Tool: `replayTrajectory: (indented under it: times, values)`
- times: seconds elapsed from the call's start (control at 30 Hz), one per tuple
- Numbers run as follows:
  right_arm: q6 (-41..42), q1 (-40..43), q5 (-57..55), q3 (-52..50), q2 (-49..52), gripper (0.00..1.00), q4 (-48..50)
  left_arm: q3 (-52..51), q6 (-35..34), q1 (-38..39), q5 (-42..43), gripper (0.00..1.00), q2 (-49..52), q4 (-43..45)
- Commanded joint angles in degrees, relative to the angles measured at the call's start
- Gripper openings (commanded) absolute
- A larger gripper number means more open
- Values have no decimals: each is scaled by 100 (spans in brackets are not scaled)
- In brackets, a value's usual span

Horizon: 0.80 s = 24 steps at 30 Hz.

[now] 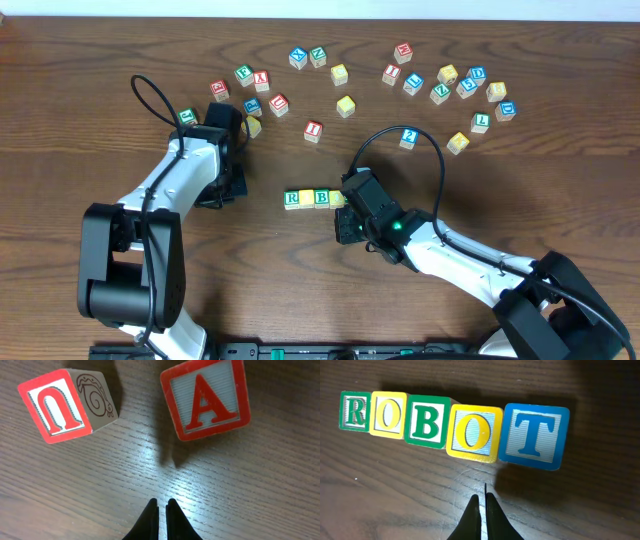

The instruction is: Spell out ROBOT

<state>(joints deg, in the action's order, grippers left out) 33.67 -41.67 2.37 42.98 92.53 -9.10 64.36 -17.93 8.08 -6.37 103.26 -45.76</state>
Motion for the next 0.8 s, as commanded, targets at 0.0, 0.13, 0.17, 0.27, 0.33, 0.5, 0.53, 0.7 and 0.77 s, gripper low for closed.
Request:
replayTrajectory:
  times: [0.0, 0.13, 0.17, 0.27, 0.33, 0.5, 0.53, 0.7, 0.77]
  values:
    - [-26, 33, 66, 4, 81, 1, 26, 125, 72, -13, -76, 8, -127, 22]
    - [-28, 48, 129, 13, 238, 1, 120, 125, 72, -13, -76, 8, -127, 22]
    - [-28, 61, 127, 15, 260, 1, 127, 125, 72, -13, -76, 8, -127, 22]
    - [-28, 76, 127, 20, 264, 1, 142, 125, 72, -13, -76, 8, -127, 28]
    - [-28, 76, 125, 20, 264, 1, 149, 125, 72, -13, -76, 8, -127, 39]
    - [-33, 76, 122, 20, 264, 1, 164, 125, 72, -13, -76, 8, -127, 48]
    - [-35, 79, 118, 20, 264, 1, 168, 125, 72, -13, -76, 8, -127, 48]
    - [-79, 81, 118, 20, 264, 1, 210, 125, 72, -13, -76, 8, -127, 48]
    - [-116, 81, 120, 20, 264, 1, 236, 125, 72, -13, -76, 8, -127, 48]
